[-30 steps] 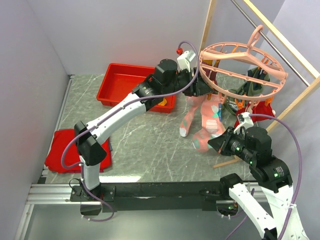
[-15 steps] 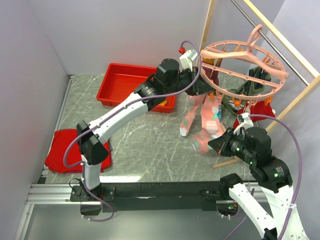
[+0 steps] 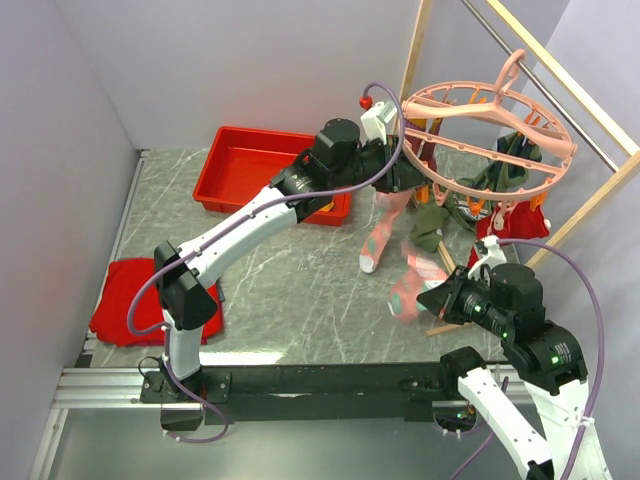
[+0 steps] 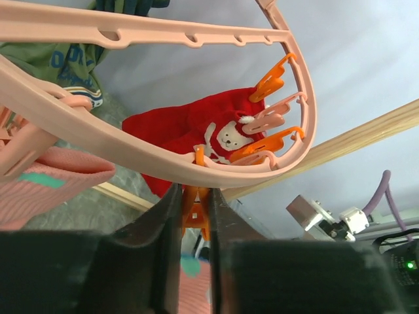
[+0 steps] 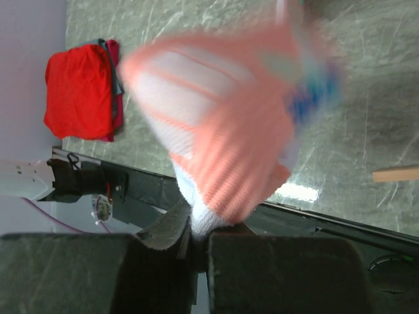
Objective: Remove the socks clipped to the hanger
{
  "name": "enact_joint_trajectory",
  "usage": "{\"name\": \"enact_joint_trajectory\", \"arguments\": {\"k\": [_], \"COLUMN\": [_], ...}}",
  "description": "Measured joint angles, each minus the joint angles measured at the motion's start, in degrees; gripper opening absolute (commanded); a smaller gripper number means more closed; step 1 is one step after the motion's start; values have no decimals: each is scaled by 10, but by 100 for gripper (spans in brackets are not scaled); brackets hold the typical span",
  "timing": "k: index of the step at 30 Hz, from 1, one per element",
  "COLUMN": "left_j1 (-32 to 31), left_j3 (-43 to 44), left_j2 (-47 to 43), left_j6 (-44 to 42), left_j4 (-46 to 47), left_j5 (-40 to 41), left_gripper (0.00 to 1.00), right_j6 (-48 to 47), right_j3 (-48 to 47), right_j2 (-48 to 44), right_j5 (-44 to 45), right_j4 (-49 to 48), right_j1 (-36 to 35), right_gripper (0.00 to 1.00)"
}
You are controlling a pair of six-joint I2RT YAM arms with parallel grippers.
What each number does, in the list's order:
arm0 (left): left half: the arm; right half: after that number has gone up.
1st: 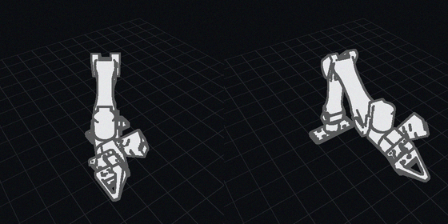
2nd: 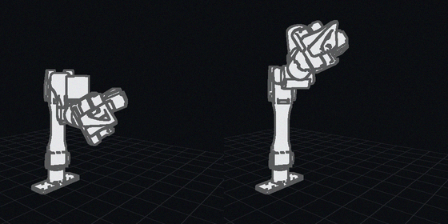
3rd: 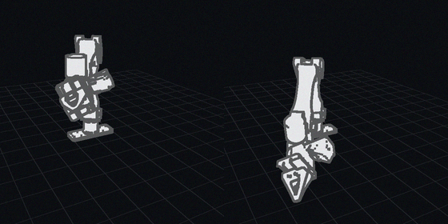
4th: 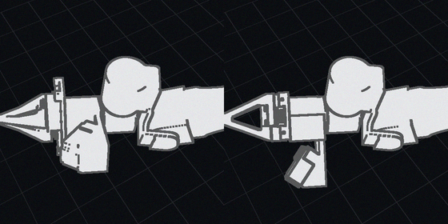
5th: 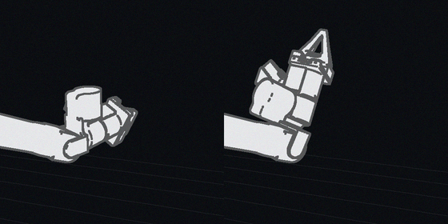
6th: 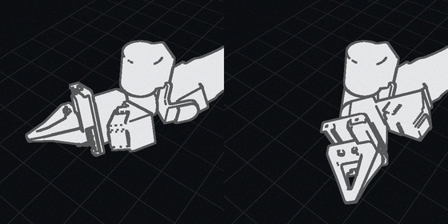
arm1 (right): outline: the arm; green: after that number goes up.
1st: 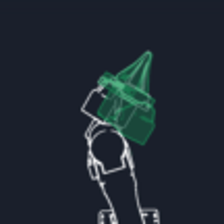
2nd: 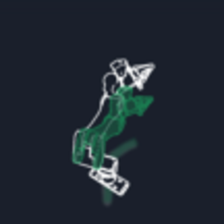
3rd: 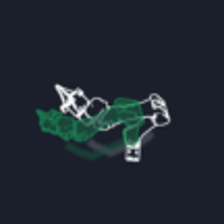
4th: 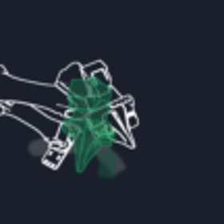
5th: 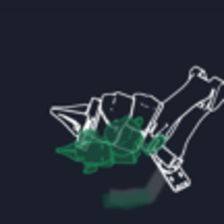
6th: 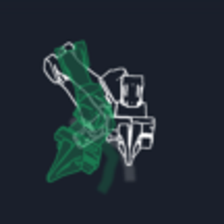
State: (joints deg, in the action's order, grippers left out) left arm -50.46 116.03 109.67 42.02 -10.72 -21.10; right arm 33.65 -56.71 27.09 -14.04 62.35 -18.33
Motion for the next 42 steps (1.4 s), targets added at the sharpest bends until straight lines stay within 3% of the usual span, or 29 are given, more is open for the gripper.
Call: {"name": "enact_joint_trajectory", "arguments": {"k": [2, 4, 5, 14, 19, 26, 36, 40, 42], "left_j1": [0, 0, 0, 0, 0, 0, -35, -41, -41], "left_j3": [-1, -2, -3, -76, -162, -288, -281, -281, -280], "left_j2": [0, 0, 0, -38, -103, -185, -154, -149, -149], "left_j6": [-2, 2, 2, -15, -24, -21, -50, -73, -82], "left_j4": [-2, -9, -12, -41, -24, 65, 63, 37, 26], "left_j5": [0, 0, -1, -12, -51, -175, -282, -289, -291], "left_gripper": [49, 53, 63, 82, 82, 83, 81, 70, 69], "right_j6": [0, 0, 0, -1, -5, -24, -52, -52, -53], "right_j3": [0, 0, 0, 0, 0, -4, -7, -8, -10], "right_j2": [0, 1, 2, 32, 37, 47, 67, 67, 68], "right_j5": [-3, -5, -5, -7, -21, -80, -170, -195, -201], "right_j4": [3, 3, 3, -2, -9, -40, -76, -83, -84], "right_j1": [0, 0, 0, 0, 0, 0, 0, 0, 0], "right_gripper": [0, 0, 0, 0, 0, 0, 0, 0, 0]}}
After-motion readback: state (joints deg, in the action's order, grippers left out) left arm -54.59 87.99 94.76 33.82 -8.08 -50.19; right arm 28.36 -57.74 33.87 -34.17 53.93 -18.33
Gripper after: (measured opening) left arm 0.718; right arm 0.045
